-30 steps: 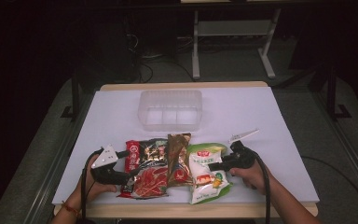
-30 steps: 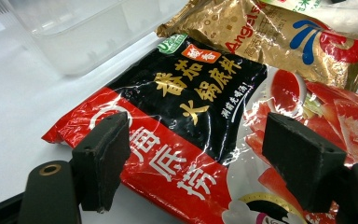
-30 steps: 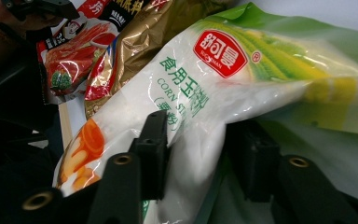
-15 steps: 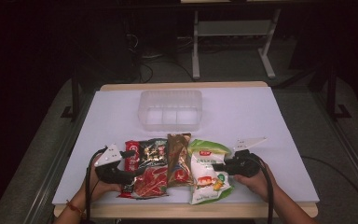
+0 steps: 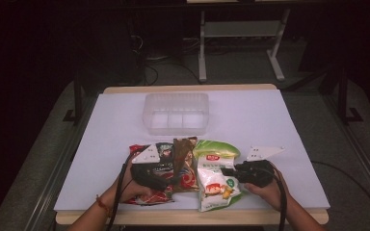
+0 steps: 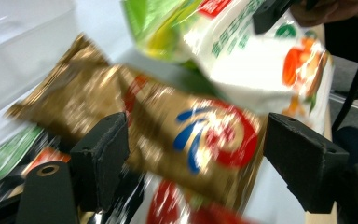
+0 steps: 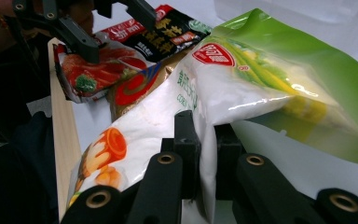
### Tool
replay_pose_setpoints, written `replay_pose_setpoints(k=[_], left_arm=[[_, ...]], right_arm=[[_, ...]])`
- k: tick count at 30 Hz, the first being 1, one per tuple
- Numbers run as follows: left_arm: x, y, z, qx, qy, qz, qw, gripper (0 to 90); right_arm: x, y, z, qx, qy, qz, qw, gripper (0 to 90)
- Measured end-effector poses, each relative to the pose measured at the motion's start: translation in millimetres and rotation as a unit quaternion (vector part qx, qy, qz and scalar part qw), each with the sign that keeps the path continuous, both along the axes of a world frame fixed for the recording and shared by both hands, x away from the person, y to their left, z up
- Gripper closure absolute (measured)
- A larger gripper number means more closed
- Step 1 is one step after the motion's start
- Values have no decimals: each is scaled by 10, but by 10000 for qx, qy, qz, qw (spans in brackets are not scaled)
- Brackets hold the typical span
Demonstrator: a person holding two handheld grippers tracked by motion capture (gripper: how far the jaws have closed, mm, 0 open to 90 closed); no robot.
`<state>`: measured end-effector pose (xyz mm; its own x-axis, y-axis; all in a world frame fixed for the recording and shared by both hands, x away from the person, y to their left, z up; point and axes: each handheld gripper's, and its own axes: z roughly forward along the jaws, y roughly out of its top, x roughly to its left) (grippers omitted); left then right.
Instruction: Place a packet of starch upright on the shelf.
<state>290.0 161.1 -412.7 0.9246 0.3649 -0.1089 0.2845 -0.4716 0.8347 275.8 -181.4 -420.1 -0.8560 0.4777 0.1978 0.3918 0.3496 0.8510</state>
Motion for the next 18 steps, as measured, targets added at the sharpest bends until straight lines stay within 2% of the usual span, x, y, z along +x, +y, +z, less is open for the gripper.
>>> replay_pose_setpoints(k=[2,5,8,11,18], left_arm=[[18,-62,-12,4,49,-12,10000,213],[49,-131,-43,32,120,-19,9999,209],[76,-200,-56,-49,291,-138,9995,197],[84,-300,-77,-96,374,-209,9990,191],[114,-463,-112,-136,430,-303,9985,169]], right_arm=[[-28,12,25,14,-134,31,9999,832],[-45,17,38,30,-202,47,9998,833],[-69,21,63,76,-303,85,9995,836],[-90,32,85,87,-402,116,9991,836],[-110,67,119,165,-641,241,9975,837]])
